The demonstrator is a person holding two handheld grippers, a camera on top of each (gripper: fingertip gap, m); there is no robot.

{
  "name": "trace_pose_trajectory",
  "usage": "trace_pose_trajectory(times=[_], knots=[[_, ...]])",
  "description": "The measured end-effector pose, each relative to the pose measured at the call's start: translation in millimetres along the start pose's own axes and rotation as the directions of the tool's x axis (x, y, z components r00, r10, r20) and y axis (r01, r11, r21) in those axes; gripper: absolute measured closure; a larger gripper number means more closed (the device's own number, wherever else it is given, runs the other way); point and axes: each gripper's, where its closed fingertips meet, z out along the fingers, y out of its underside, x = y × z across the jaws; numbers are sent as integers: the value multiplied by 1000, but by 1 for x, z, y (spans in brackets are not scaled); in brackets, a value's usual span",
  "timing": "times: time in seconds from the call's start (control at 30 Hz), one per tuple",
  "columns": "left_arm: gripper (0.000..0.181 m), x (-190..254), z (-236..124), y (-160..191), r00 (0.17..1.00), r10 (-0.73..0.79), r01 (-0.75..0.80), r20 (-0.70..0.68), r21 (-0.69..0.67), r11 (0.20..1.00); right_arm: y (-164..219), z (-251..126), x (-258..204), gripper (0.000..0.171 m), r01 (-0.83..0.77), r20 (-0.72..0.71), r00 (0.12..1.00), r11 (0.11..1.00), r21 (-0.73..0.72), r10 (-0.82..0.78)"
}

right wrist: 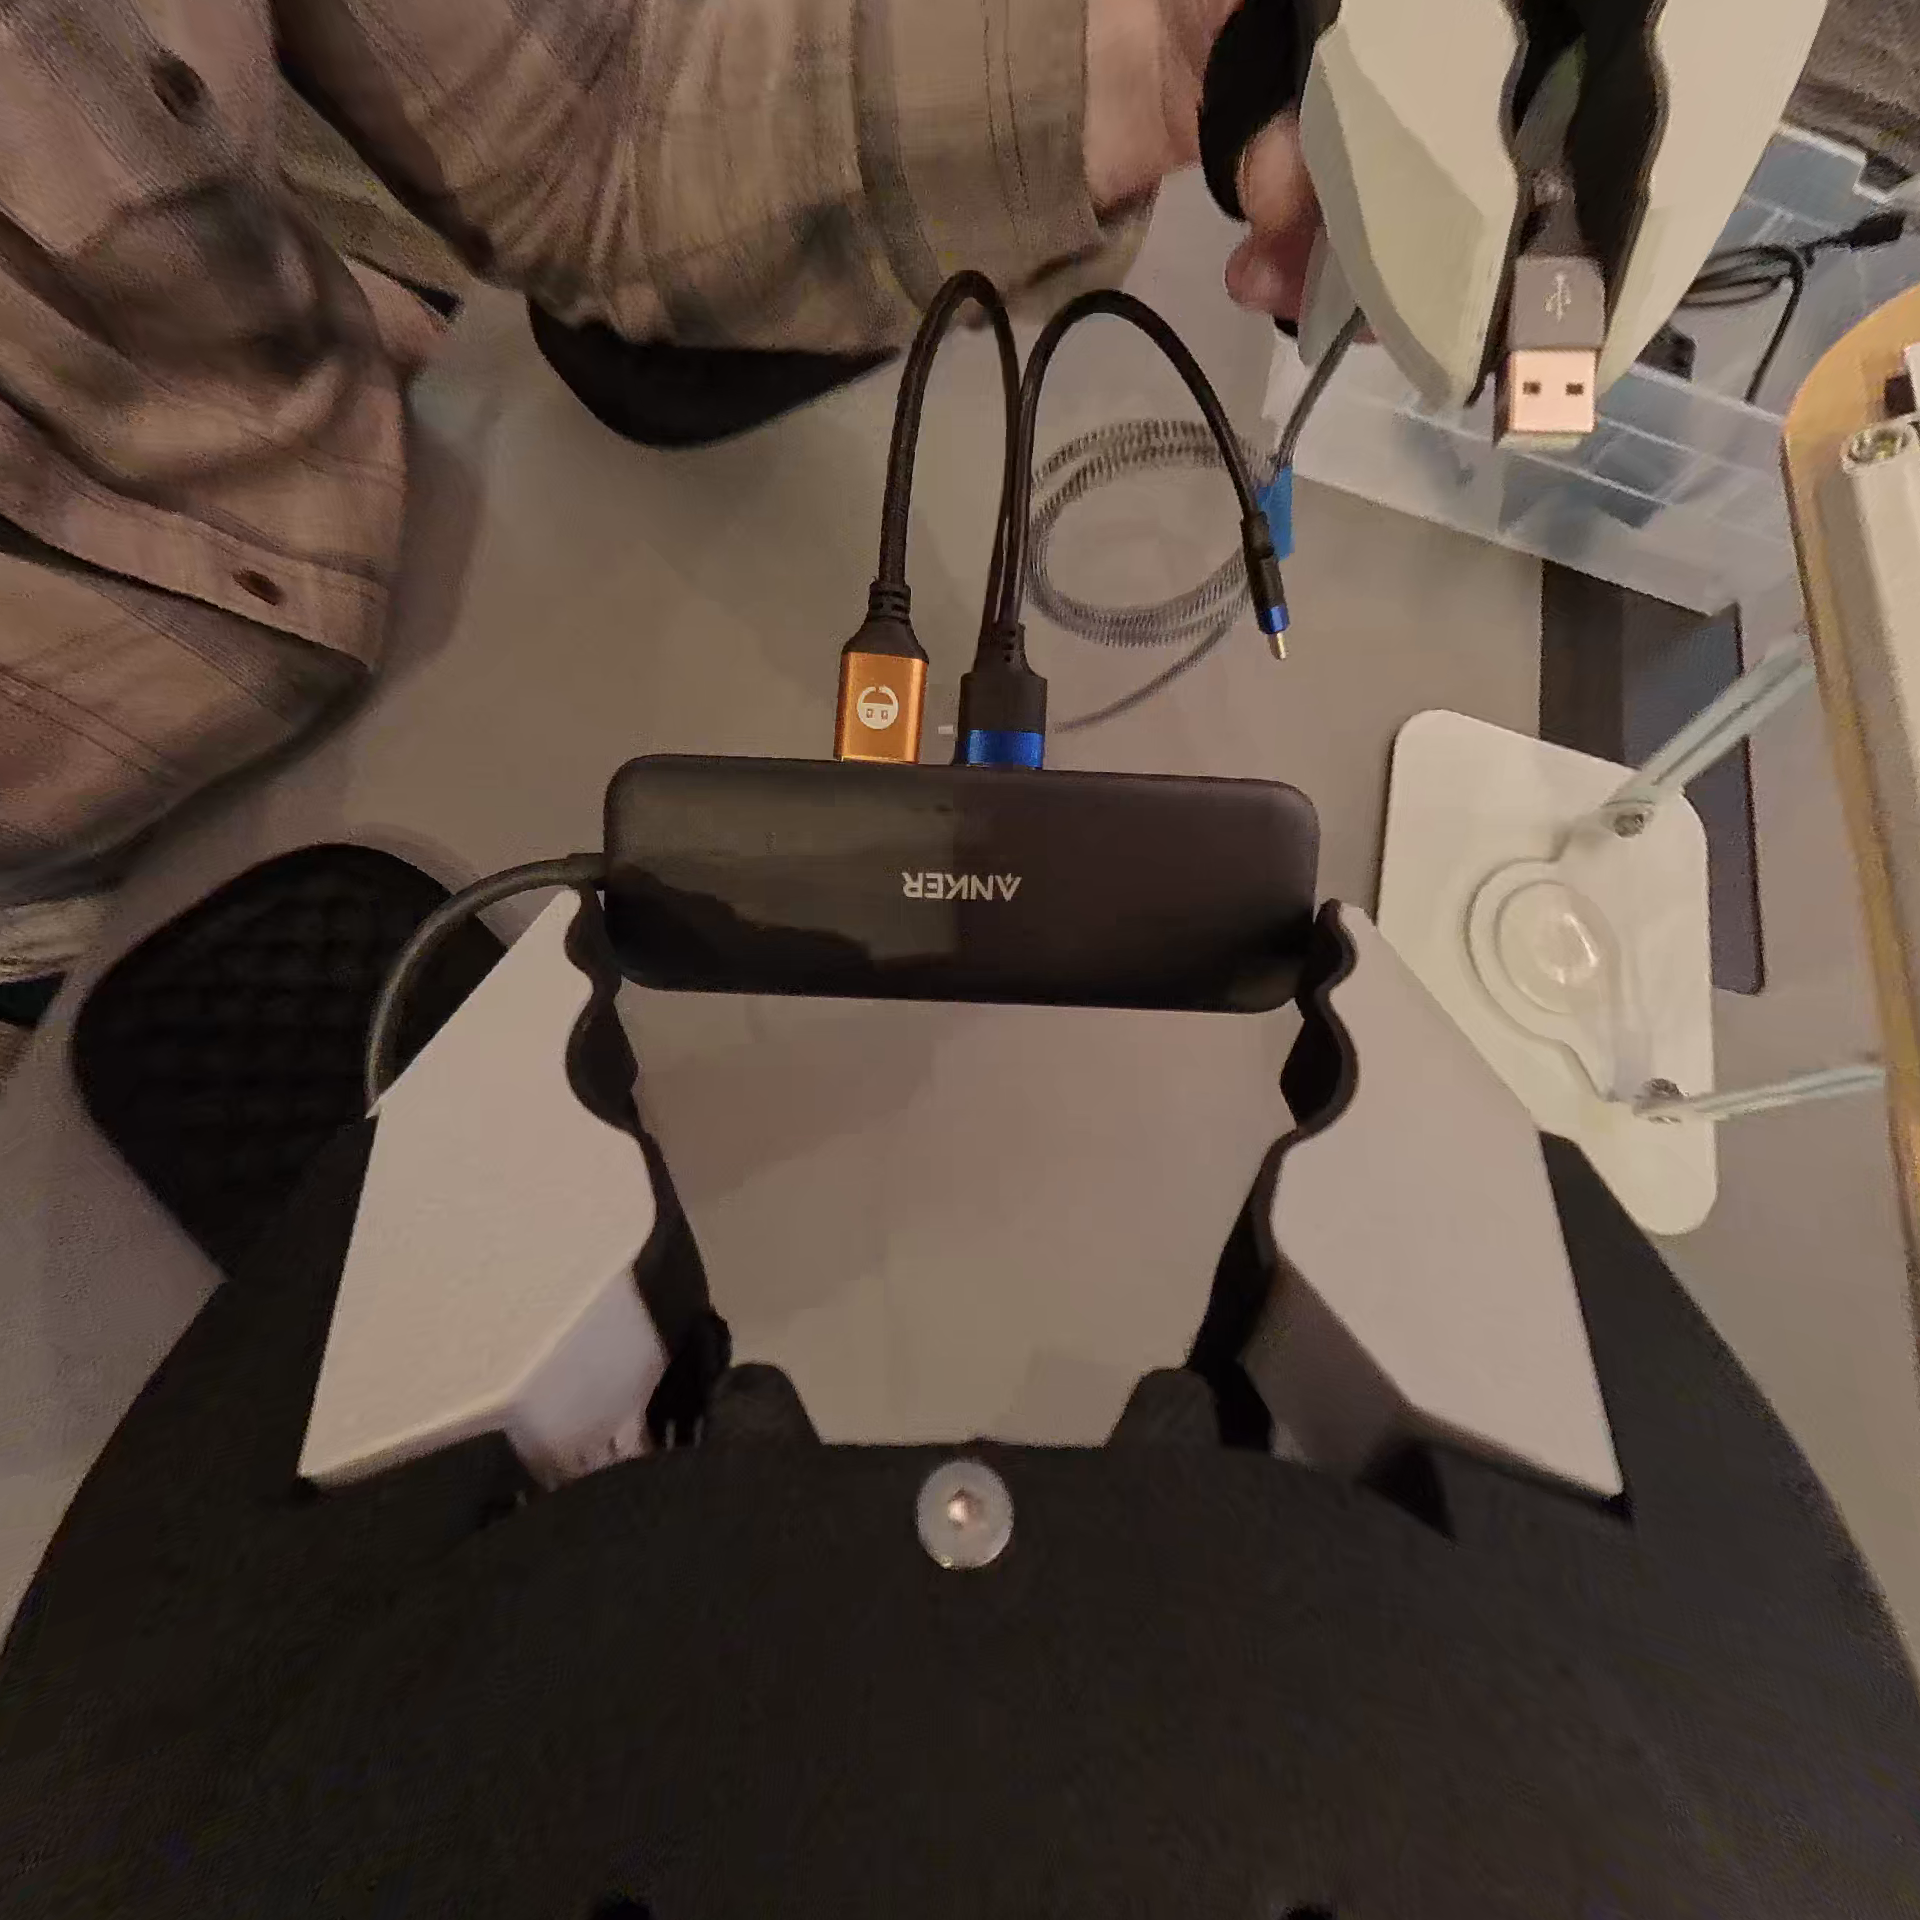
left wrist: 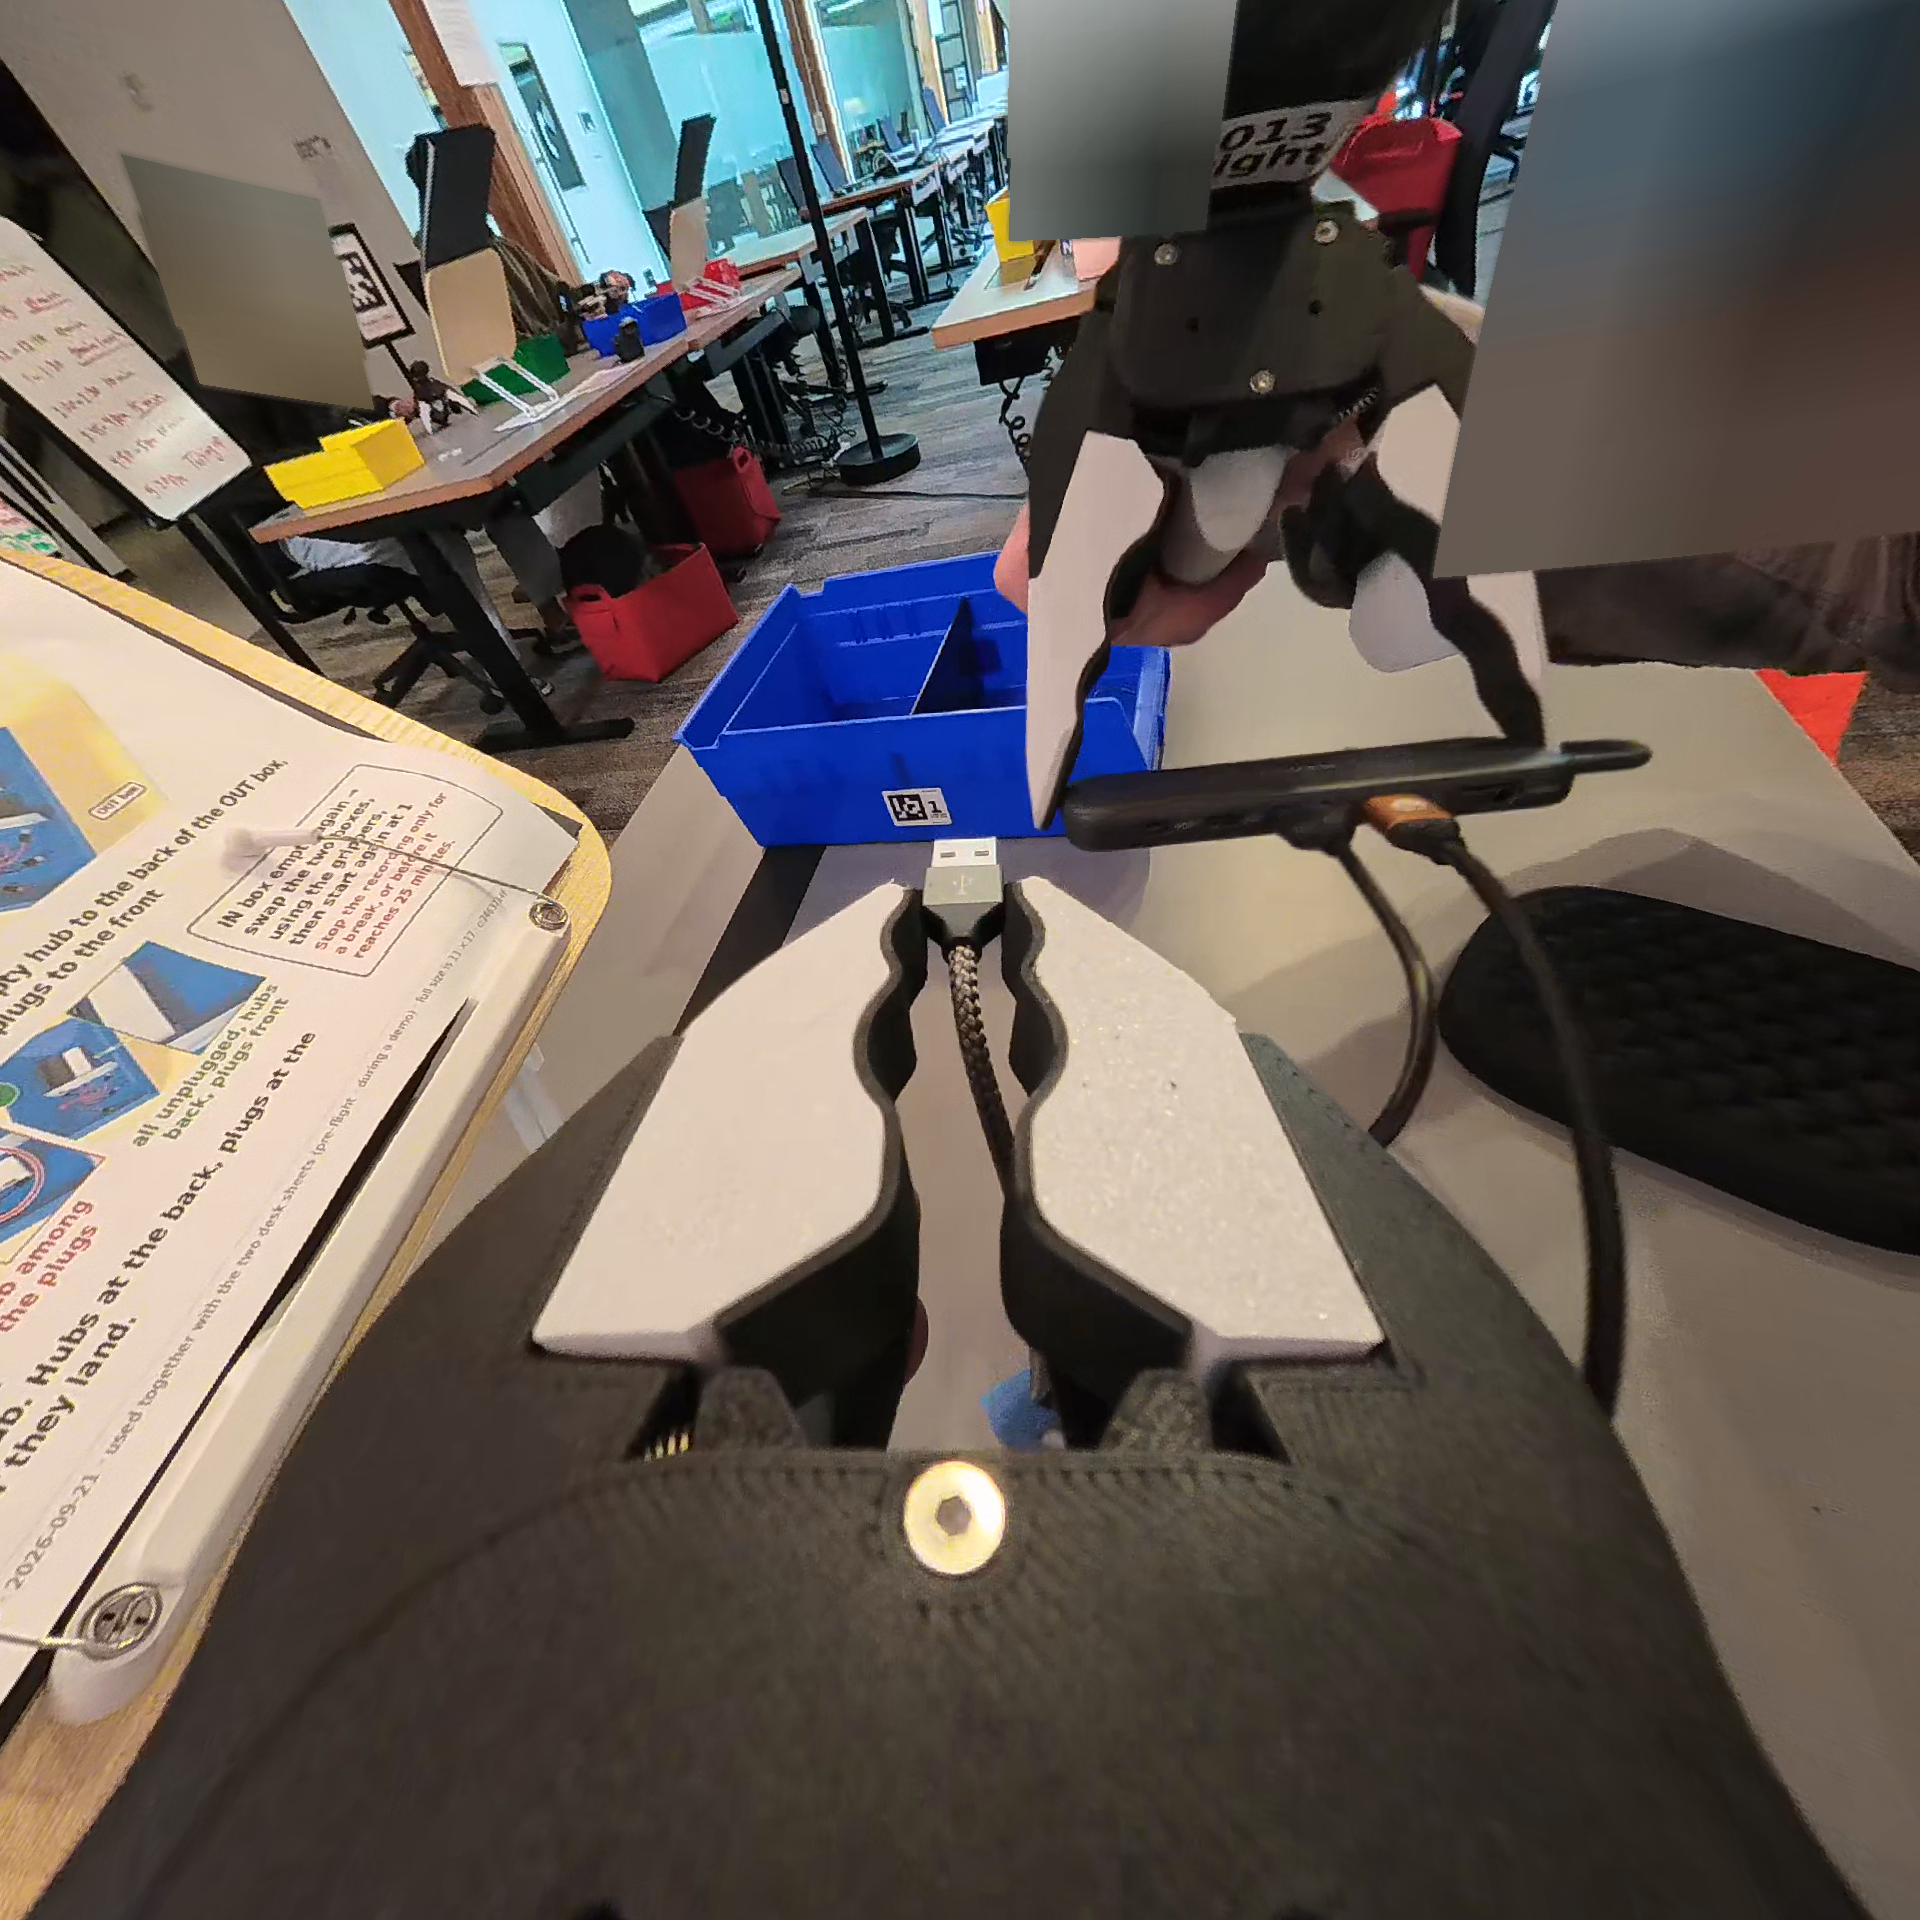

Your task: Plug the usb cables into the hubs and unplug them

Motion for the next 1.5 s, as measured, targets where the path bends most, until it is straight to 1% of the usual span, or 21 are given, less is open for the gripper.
trace_pose_trajectory(times=[0.13, 0.2, 0.33, 0.53, 0.63, 0.73, 0.9, 0.93, 0.97, 1.03, 1.1, 1.17, 1.23, 1.3, 1.37, 1.43, 1.5], knots=[[167, -4, 1, 6, 1000, 4, -4, 15, -24, 1000, 24, 19, 4, 43, 19, -47, 999, 987, -161, -27], [167, -6, 1, 10, 1000, -1, 2, 19, -35, 999, 40, 35, 3, 43, 17, -34, 999, 974, -227, -26], [167, -10, 3, 17, 1000, -11, 12, 22, -50, 999, 73, 71, 3, 43, 4, 3, 1000, 951, -311, -3], [167, -16, 4, 28, 999, -22, 24, 34, -70, 997, 110, 115, 12, 43, -55, 14, 998, 925, -376, 65], [167, -21, 6, 36, 999, -37, 40, 39, -83, 996, 121, 131, 15, 43, -86, 29, 994, 923, -376, 104], [167, -23, 6, 39, 998, -50, 53, 38, -84, 995, 130, 140, 18, 43, -98, 29, 993, 916, -390, 119], [167, -24, 5, 40, 998, -52, 55, 37, -82, 995, 130, 145, 18, 42, -129, 32, 988, 913, -388, 153], [167, -24, 5, 40, 998, -53, 55, 36, -81, 995, 132, 144, 19, 39, -142, 25, 986, 906, -398, 165], [167, -24, 5, 40, 998, -54, 56, 35, -79, 995, 134, 142, 19, 35, -157, 14, 984, 897, -414, 179], [167, -25, 3, 40, 998, -53, 56, 42, -80, 995, 136, 135, 24, 32, -211, -44, 976, 875, -436, 214], [167, -27, -1, 39, 997, -51, 55, 52, -77, 996, 126, 127, 22, 30, -299, -85, 953, 866, -402, 290], [167, -32, -5, 40, 996, -54, 59, 67, -76, 995, 113, 118, 18, 40, -363, -135, 932, 858, -362, 337], [167, -36, -8, 42, 995, -64, 70, 76, -72, 995, 104, 114, 14, 52, -464, -215, 885, 822, -330, 413], [167, -39, -9, 44, 994, -74, 80, 85, -68, 994, 106, 115, 12, 81, -575, -324, 812, 761, -301, 485], [167, -40, -10, 46, 993, -74, 80, 89, -72, 994, 109, 121, 7, 90, -670, -384, 731, 699, -250, 564], [167, -40, -10, 45, 993, -73, 80, 89, -70, 994, 117, 129, 0, 85, -703, -429, 698, 664, -256, 574], [167, -39, -10, 43, 994, -71, 77, 85, -64, 995, 123, 136, -4, 83, -710, -474, 687, 647, -277, 551]])
